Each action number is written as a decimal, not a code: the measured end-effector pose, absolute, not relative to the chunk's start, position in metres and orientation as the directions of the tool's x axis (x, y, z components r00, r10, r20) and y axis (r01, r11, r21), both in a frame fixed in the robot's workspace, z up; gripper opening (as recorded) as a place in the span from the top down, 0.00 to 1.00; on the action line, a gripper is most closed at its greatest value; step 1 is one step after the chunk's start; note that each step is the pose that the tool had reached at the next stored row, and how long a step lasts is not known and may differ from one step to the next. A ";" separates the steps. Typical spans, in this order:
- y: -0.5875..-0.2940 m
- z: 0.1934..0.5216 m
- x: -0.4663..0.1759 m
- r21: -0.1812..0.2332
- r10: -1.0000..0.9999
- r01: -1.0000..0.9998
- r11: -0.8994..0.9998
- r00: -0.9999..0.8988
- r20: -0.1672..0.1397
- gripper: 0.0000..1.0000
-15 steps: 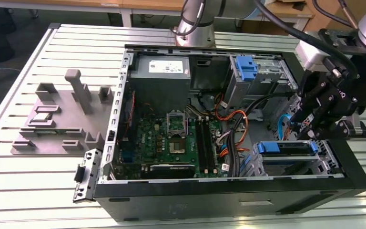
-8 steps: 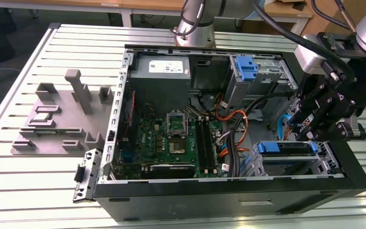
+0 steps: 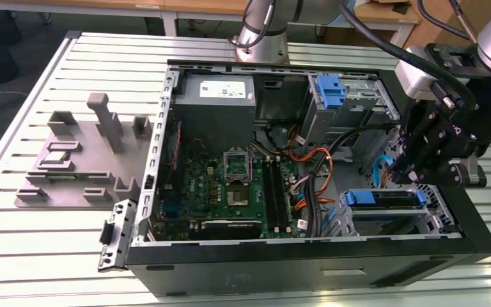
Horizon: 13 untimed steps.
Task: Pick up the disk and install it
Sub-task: 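Insert the disk into the insertion slot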
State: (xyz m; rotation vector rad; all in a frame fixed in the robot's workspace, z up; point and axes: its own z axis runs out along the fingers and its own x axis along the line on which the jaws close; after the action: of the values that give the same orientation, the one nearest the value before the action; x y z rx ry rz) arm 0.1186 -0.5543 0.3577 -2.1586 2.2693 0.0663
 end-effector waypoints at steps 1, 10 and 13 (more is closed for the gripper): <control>-0.554 0.358 0.119 0.025 -0.998 -0.998 0.049 -0.050 -0.036 0.71; -0.554 0.358 0.119 0.024 -0.998 -0.998 0.049 -0.050 -0.036 0.84; -0.554 0.358 0.119 0.025 -0.998 -0.998 0.049 -0.050 -0.036 0.84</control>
State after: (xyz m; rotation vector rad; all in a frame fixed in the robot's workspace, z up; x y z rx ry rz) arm 0.1186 -0.5543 0.3576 -2.1587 2.2692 0.0663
